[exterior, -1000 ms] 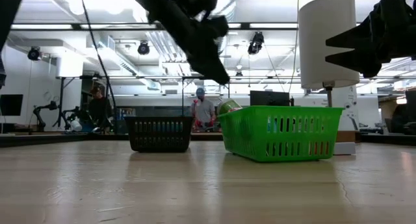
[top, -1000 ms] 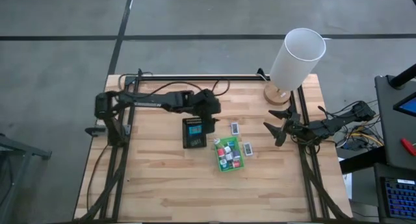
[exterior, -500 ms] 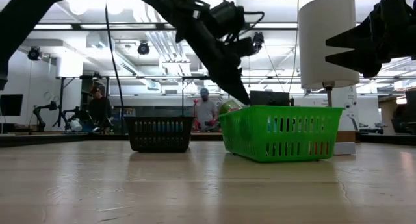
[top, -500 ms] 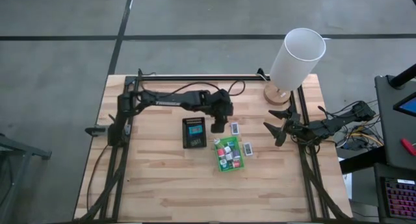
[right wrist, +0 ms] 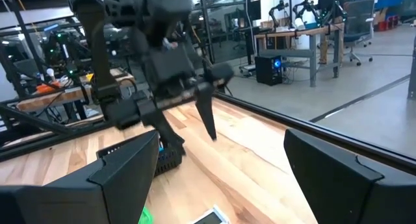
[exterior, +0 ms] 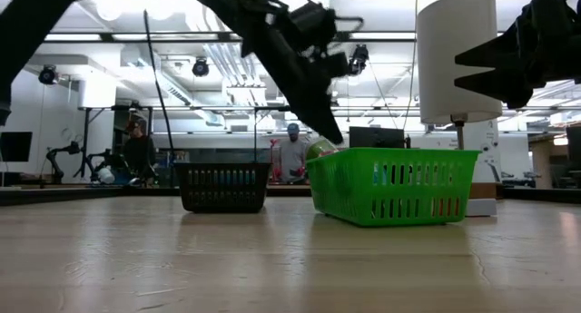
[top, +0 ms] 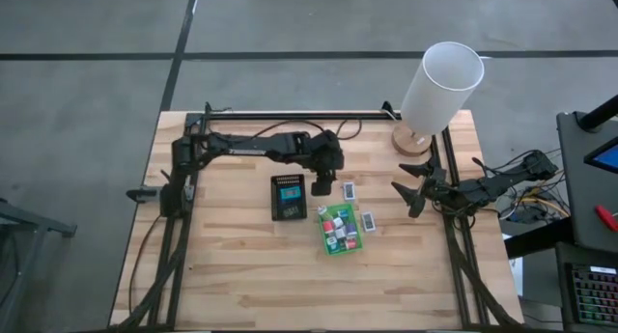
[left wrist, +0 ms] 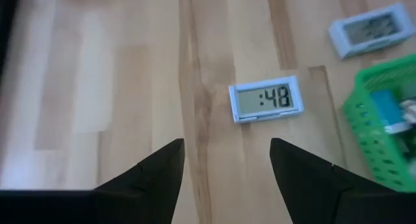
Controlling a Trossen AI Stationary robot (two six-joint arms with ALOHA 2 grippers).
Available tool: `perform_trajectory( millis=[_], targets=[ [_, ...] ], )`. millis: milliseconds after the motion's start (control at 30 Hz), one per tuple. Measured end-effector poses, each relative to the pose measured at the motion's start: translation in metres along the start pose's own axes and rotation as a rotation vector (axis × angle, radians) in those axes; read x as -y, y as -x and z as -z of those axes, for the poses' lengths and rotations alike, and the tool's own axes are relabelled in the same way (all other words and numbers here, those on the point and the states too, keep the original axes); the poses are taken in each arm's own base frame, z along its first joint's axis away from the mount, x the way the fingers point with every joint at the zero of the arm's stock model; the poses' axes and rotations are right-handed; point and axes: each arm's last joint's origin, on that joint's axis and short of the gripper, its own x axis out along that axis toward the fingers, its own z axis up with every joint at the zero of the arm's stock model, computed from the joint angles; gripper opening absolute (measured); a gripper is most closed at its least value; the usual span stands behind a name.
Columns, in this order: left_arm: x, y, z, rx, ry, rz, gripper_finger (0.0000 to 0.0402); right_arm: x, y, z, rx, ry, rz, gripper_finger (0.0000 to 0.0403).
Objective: Pick & Place Office items
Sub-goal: Put the top white digital clock into the black bin
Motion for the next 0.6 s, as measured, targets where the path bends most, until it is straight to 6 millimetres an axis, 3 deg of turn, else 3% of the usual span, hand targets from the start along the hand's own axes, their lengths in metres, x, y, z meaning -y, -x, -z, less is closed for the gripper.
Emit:
perform_trajectory(
  millis=[167, 333, 600],
  targets=[
    [-0.002, 0.026, 0.012, 0.105, 0.034, 0.011, 0.0234, 0.000, 0.000, 0.000, -0.001, 0.001, 0.001, 0.0327],
    [0.001, 0.063, 0.044, 0.360, 0.034, -0.021, 0.0234, 0.000, 0.000, 0.000, -0.002, 0.003, 0.000, 0.0327],
    [0.020, 0.112, 0.093, 0.605, 0.015, -0.077, 0.0234, 0.000, 0.000, 0.001, -0.005, 0.006, 0.001, 0.0327]
  ],
)
